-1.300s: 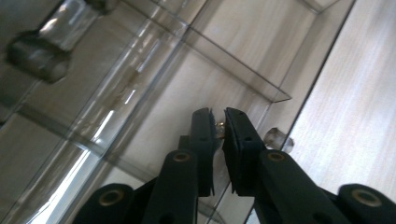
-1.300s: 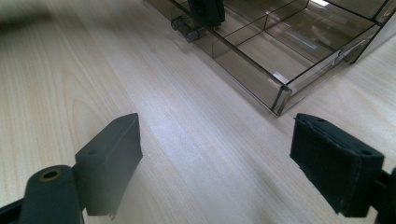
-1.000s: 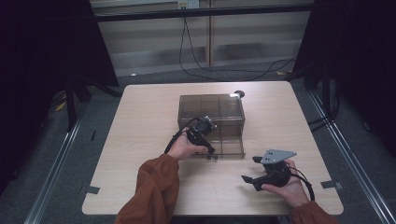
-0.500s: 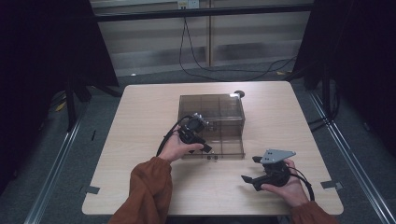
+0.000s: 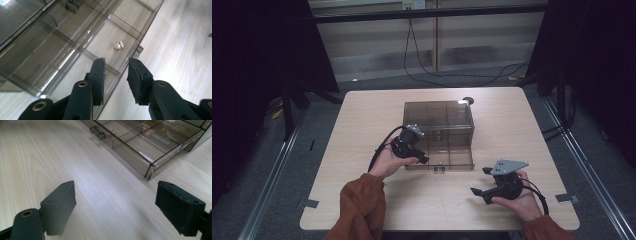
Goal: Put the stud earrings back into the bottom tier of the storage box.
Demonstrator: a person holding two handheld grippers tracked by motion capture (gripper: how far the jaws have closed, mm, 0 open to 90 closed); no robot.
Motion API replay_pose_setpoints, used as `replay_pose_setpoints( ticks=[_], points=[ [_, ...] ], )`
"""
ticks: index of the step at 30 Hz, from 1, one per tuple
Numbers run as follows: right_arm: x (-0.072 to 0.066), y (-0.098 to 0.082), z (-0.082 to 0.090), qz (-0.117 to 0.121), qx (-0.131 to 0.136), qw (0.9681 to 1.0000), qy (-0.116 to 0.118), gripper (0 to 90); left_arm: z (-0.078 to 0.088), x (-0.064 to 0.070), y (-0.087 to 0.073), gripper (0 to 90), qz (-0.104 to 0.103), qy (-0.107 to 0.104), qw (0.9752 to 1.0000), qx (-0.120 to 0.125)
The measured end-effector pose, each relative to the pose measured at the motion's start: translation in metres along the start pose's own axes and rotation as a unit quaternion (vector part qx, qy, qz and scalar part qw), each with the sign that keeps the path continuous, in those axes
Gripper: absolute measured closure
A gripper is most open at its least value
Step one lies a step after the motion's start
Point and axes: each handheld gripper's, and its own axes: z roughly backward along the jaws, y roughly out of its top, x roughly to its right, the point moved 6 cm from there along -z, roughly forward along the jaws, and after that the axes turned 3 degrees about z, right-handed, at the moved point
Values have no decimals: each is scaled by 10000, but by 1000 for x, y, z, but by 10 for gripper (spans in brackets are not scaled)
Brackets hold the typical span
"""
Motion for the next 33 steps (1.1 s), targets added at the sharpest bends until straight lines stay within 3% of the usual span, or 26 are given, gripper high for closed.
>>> replay_pose_setpoints(
  ticks=[8,9,12,13,16,20,23,26,28,30,33],
  points=[
    [0,0,0,-28,-20,10000,0,157,18,-11,-19,651,81,141,9998,60],
    [0,-1,-1,-49,-39,10000,12,157,18,-12,-22,651,210,125,9996,123],
    [0,-1,-1,-28,-58,10000,13,157,21,-17,-32,653,215,111,9997,90],
    [0,-1,-1,-31,-57,10000,9,157,21,-16,-34,654,336,130,9992,161],
    [1,-1,-1,-46,-59,10000,10,157,28,-21,-43,663,231,177,9996,55],
    [1,-1,-2,-44,-72,10000,15,154,35,-22,-53,688,322,223,9992,93],
    [1,-1,-2,-49,-85,10000,3,155,42,-23,-60,692,229,273,9994,0],
    [1,-1,-2,-45,-90,9999,3,155,48,-23,-64,694,351,308,9988,127],
    [1,-2,-2,-48,-89,9999,-5,155,54,-25,-69,694,245,354,9991,65],
    [1,-2,-2,-58,-89,9999,-15,154,57,-24,-72,691,392,362,9985,157],
    [1,-1,-3,-67,-76,9999,14,152,59,-29,-79,676,460,358,9983,91]
  ],
)
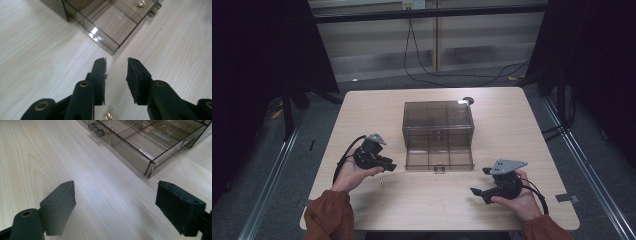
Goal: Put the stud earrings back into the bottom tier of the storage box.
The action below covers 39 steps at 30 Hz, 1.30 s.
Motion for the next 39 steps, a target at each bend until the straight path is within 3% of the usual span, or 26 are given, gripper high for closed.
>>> replay_pose_setpoints(
  ticks=[6,10,20,22,25,34,35,37,39],
  points=[
    [-1,0,-1,4,-36,10000,23,150,1,-4,-13,660,75,-3,10000,-66],
    [0,0,-2,13,-48,10000,24,150,1,-4,-20,661,130,8,9999,25],
    [-1,0,-2,11,-66,10000,27,149,3,-4,-41,689,55,94,9993,-348],
    [-2,0,-2,23,-55,10000,45,149,4,-3,-44,696,67,58,9996,-282],
    [-2,0,-2,23,-47,10000,50,148,3,-3,-48,708,20,23,9992,-388],
    [-2,0,-3,32,-62,10000,54,148,-8,0,-48,736,37,-33,9989,-475],
    [-2,0,-3,42,-66,10000,48,147,-8,-2,-48,742,-37,-37,9986,-535],
    [-2,0,-3,49,-67,10000,46,147,-10,-2,-48,749,50,-27,9986,-534],
    [-2,0,-3,46,-61,10000,58,147,-10,-3,-48,766,-17,-42,9983,-582]
  ],
)
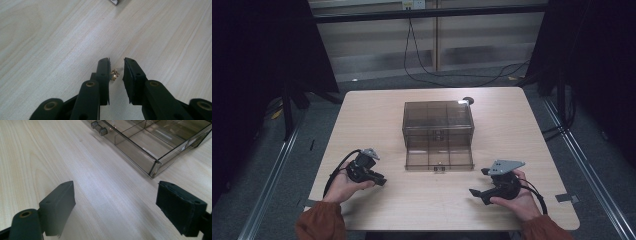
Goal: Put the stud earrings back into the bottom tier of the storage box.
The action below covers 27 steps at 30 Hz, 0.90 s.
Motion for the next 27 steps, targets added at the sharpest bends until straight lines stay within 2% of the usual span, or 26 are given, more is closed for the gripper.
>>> replay_pose_setpoints(
  ticks=[6,10,11,13,20,27],
  points=[
    [0,0,-1,13,-16,10000,-6,147,-3,-2,1,815,225,2,9997,29],
    [1,0,0,11,-16,10000,-7,147,-3,-3,0,828,95,32,9999,-110],
    [0,0,0,8,-16,10000,-6,147,-4,-3,0,832,153,24,9999,-63],
    [0,0,0,12,-17,10000,-7,147,-3,-5,-2,833,126,33,9998,-148],
    [0,0,0,21,-21,10000,-21,147,-4,-6,-4,845,221,6,9996,-174],
    [0,0,0,14,-31,10000,-19,147,-4,-6,-5,844,175,-21,9997,-148]
  ],
)
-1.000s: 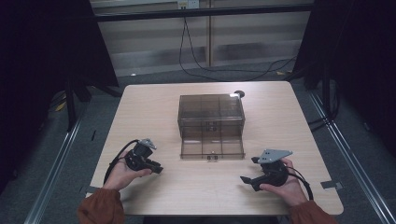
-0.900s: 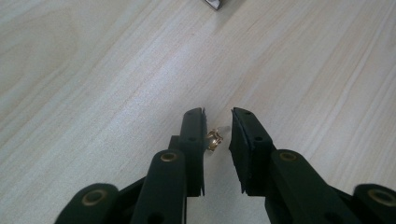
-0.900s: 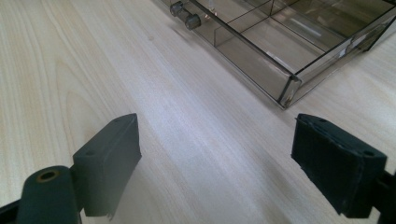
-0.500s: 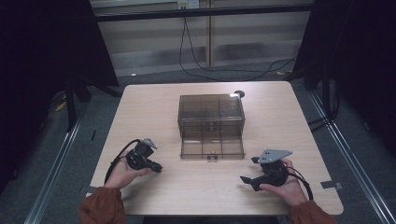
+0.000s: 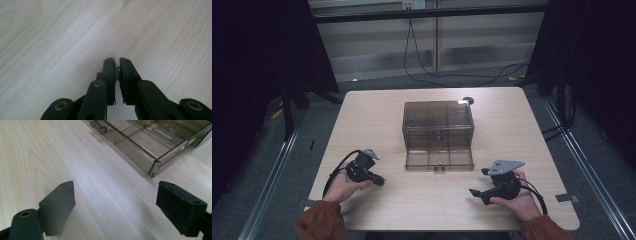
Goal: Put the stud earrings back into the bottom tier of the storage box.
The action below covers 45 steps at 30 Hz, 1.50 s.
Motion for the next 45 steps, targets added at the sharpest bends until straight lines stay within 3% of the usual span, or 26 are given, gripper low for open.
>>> replay_pose_setpoints(
  ticks=[3,4,8,32,34,39,45],
  points=[
    [0,0,0,14,-20,10000,-8,147,0,-1,0,850,51,7,10000,-14],
    [0,0,0,17,-23,10000,-7,146,0,-1,1,851,249,-28,9997,39],
    [0,0,0,20,-30,10000,-19,146,0,-3,0,854,362,-100,9992,111],
    [0,0,0,-1,-29,10000,-22,147,11,2,11,860,206,-219,9985,458],
    [1,0,0,16,-14,10000,-12,146,14,3,14,860,141,-120,9982,562],
    [1,0,1,-5,-11,10000,-23,146,18,6,20,860,20,-102,9980,616],
    [1,0,0,-16,-8,10000,-22,146,17,10,26,861,107,-110,9969,777]
  ],
)
